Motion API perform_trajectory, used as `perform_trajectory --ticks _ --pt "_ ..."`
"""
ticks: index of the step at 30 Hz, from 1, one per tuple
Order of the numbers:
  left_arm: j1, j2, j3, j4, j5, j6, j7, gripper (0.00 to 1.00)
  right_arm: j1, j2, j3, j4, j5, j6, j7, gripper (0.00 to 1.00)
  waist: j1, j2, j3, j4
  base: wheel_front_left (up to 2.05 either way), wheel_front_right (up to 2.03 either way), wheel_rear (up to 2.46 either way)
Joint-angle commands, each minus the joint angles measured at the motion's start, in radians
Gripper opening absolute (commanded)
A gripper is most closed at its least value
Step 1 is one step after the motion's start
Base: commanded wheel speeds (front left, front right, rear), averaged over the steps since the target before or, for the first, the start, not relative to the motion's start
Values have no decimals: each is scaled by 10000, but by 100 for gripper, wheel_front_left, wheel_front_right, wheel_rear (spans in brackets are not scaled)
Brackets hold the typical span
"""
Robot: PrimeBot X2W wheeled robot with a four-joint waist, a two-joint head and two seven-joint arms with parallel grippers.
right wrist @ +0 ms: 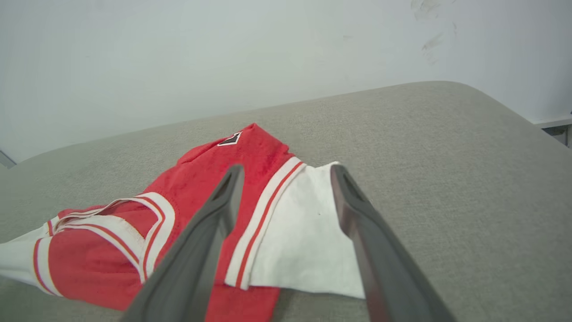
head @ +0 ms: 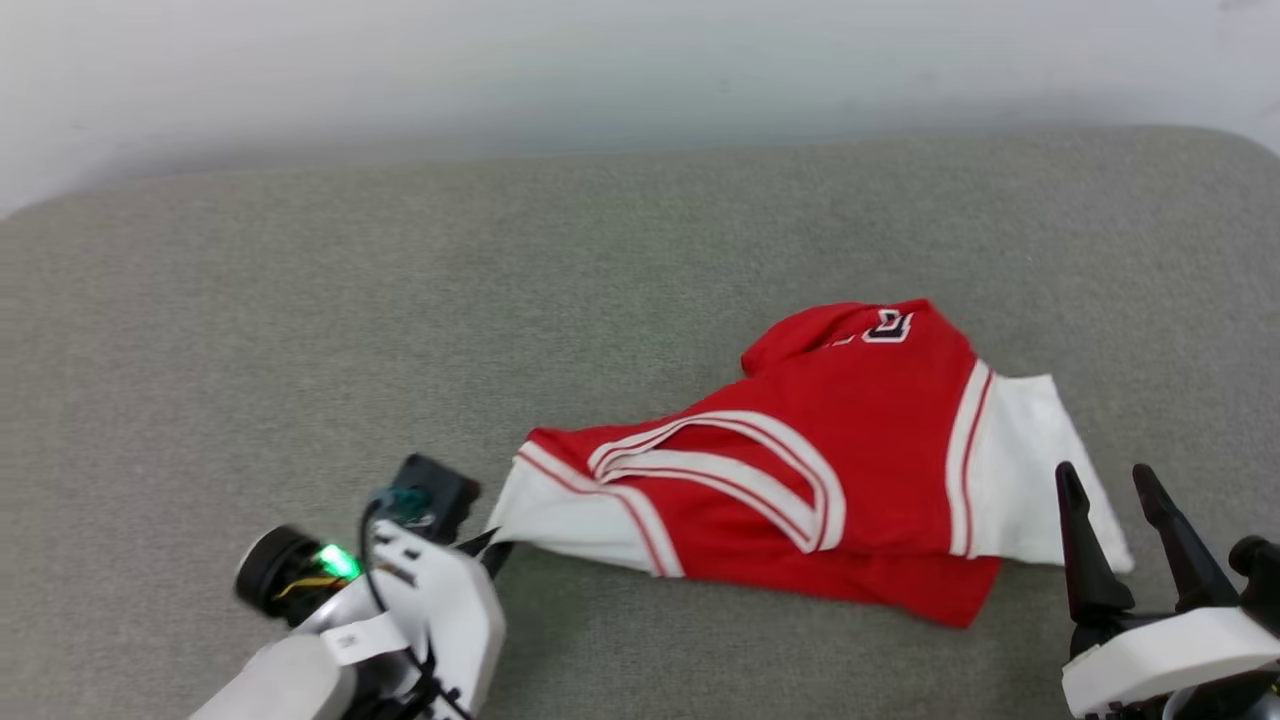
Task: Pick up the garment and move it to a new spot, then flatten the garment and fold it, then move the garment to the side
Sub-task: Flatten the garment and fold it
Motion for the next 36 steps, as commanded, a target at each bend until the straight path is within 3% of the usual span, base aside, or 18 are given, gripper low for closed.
perform_trajectory --ticks 1,6,11,12,13,14,24,29,36 --pt "472 207 234 -201 -206 282 -52 0 166 26 -55 -86 -52 -7 78 100 0 0 -253 254 0 0 0" --pt "1762 616 860 -368 -863 1030 -247 0 364 25 -208 -245 -67 -7 272 100 0 0 -458 420 0 0 0" --pt "2954 507 1347 -387 -1494 1561 -775 1 554 25 -367 -430 -143 -7 506 100 0 0 -631 490 0 0 0" --pt "3096 464 1371 -419 -1546 1605 -879 29 590 25 -405 -470 -149 -7 538 100 0 0 -671 510 0 0 0" --pt "3169 368 1393 -468 -1578 1641 -1001 70 635 25 -470 -497 -189 -7 618 100 0 0 -711 536 0 0 0" --pt "3219 311 1390 -494 -1574 1640 -1123 100 681 25 -516 -521 -188 -7 655 100 0 0 -759 562 0 0 0" --pt "2819 -380 1683 -678 -784 1639 -3465 100 1064 25 -919 -556 -148 -7 1576 100 0 0 -1242 587 0 0 0" --pt "2652 -733 1981 -746 -371 1752 -4932 100 1303 25 -1257 -224 87 -7 2846 100 0 0 -1328 586 0 0 0" --pt "2502 -976 2173 -835 0 1937 -6029 100 1103 -296 -1470 131 295 -7 4827 100 0 0 -1191 705 0 0 0"
